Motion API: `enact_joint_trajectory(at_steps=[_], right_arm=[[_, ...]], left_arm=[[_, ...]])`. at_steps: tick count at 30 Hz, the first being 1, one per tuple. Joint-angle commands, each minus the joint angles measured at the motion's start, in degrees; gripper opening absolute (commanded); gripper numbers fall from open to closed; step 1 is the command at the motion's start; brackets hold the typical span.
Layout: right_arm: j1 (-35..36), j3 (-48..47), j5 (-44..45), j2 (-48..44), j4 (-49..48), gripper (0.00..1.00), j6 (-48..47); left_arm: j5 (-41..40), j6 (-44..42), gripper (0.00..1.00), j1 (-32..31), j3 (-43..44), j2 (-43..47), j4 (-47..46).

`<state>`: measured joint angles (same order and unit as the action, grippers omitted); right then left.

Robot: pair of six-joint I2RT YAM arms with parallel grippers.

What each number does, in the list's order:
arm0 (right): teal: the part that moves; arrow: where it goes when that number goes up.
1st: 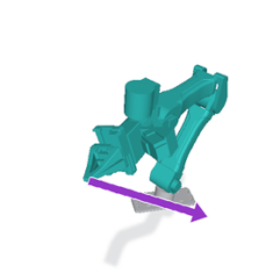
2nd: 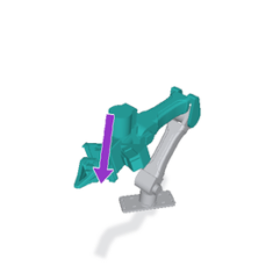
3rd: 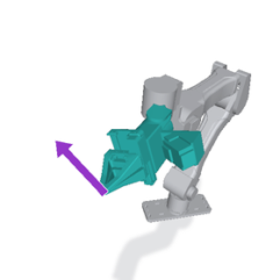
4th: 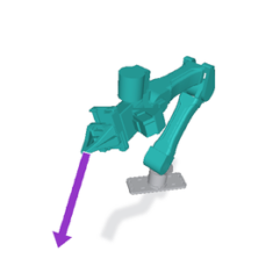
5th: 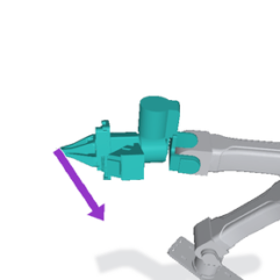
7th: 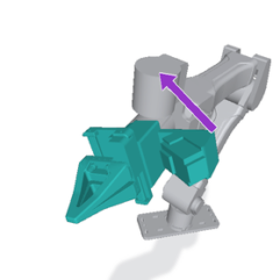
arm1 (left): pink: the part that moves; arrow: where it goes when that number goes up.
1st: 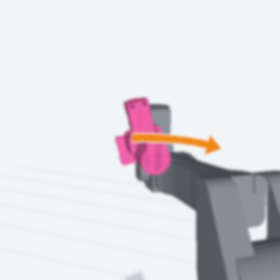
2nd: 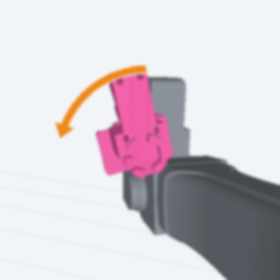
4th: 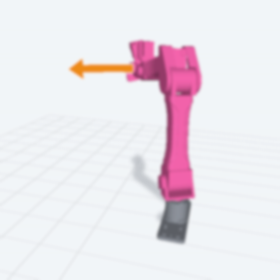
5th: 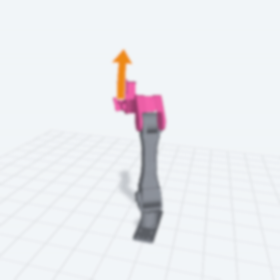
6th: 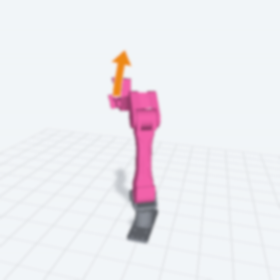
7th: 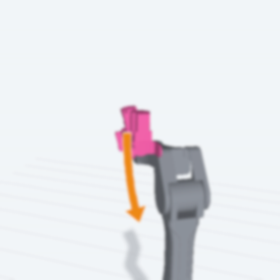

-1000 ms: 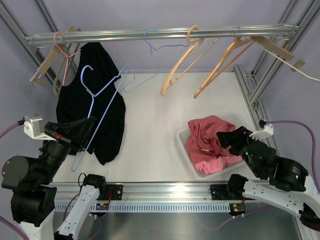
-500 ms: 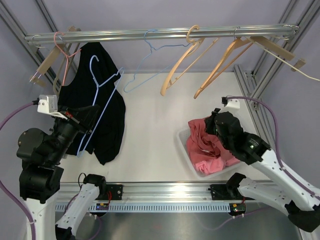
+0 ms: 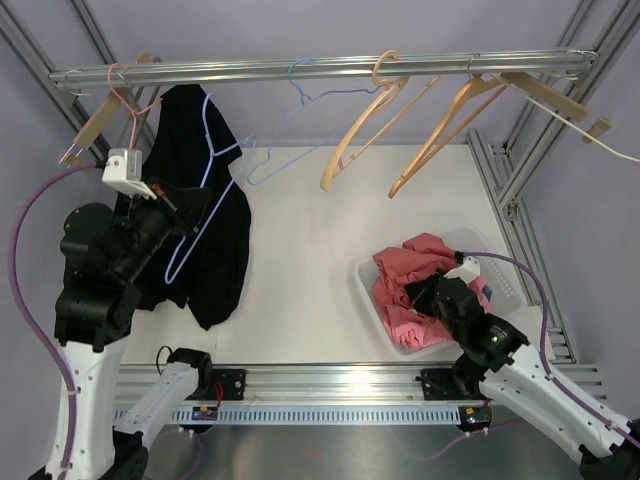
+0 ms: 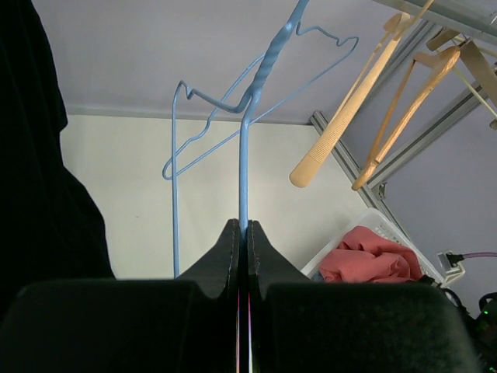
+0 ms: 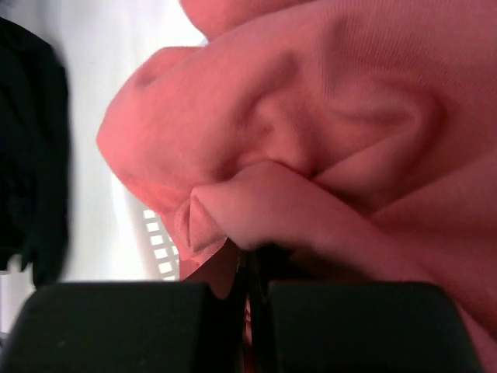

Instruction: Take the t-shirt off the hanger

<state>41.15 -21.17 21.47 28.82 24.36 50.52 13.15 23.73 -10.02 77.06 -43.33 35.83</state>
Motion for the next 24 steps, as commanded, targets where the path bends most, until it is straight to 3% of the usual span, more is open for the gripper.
enact_joint_trajectory(at_steps=[1,10,12,13,16,24], right_arm=[[-0.3,-0.2,2.0,-5.2,4.2,0.00,2.5],[-0.3,-5.2,-4.9,-3.1,4.7,0.10,-3.9],[-0.3,-5.5,-6.2,-3.7,4.9,0.19,-4.1],[-0.3,-5.9,-6.4,-4.6,6.0,0.30,-4.3],[-0.3,-8.7,-7.1,-5.7,9.2,0.44,-7.1],[-0.3,-12.6,-7.3,-6.8,11.5,0.47,-8.6]], left_arm=[[3.4,-1.7,0.00,-0.2,3.6,-3.9,-6.7],[11.1,-0.1,0.00,-0.2,4.2,-14.1,-20.6],[11.8,0.2,0.00,-0.2,5.7,-16.6,-22.4],[11.7,0.2,0.00,-0.2,6.4,-17.5,-22.9],[11.9,0.1,0.00,0.0,8.8,-20.6,-24.1],[13.4,1.9,0.00,1.5,7.8,-24.5,-26.1]])
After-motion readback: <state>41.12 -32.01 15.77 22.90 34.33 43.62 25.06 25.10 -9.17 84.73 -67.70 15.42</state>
